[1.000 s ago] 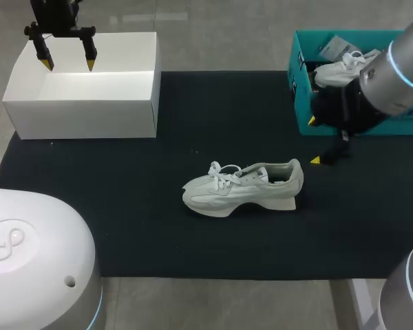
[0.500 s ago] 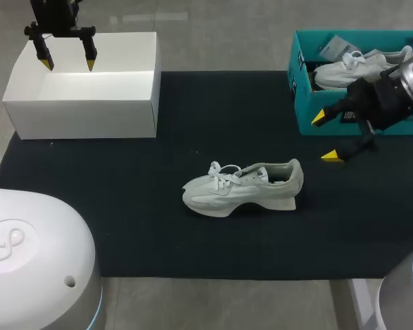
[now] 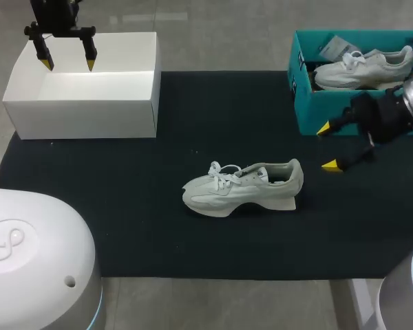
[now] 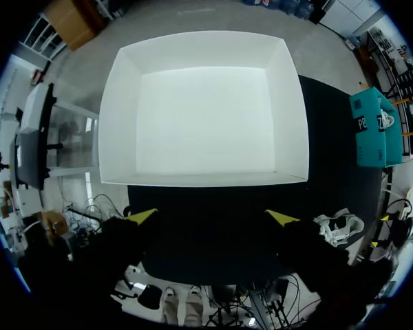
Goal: Take the shoe out of the shoebox, open the shoe tongue, remove and reinsert the insole, then place the shoe into the shoebox
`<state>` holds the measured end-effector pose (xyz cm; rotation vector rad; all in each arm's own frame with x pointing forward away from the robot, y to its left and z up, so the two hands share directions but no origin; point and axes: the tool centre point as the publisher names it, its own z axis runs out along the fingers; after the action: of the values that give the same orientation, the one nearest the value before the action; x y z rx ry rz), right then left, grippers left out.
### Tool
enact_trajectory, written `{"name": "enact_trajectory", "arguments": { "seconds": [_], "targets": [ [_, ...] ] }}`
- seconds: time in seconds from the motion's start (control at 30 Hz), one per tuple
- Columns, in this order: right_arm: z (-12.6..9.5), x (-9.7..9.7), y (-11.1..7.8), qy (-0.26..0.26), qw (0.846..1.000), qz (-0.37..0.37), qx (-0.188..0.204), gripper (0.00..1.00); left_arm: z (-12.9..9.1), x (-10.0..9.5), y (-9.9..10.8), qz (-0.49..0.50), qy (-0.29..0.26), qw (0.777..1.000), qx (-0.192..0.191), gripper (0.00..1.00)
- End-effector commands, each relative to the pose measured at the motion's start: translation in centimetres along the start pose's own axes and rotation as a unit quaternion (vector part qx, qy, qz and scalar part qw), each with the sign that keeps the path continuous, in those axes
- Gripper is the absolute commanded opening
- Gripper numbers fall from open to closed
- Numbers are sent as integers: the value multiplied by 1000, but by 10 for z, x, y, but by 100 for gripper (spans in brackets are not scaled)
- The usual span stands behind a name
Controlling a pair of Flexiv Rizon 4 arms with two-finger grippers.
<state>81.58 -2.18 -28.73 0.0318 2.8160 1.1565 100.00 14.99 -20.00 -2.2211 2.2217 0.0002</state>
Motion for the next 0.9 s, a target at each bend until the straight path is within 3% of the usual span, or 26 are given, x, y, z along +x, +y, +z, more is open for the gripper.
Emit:
{"name": "enact_trajectory", "arguments": {
  "seconds": [0.03,0.33,0.9],
  "targets": [
    [11,6,-14,-31,999,2,-10,100,0,0,0,0,0,1000,0,100],
    [33,-6,-39,-43,999,16,-15,100,0,0,0,0,0,1000,0,100],
    [98,-5,-47,-30,998,28,-54,100,0,0,0,0,0,1000,0,100]
  ]
}}
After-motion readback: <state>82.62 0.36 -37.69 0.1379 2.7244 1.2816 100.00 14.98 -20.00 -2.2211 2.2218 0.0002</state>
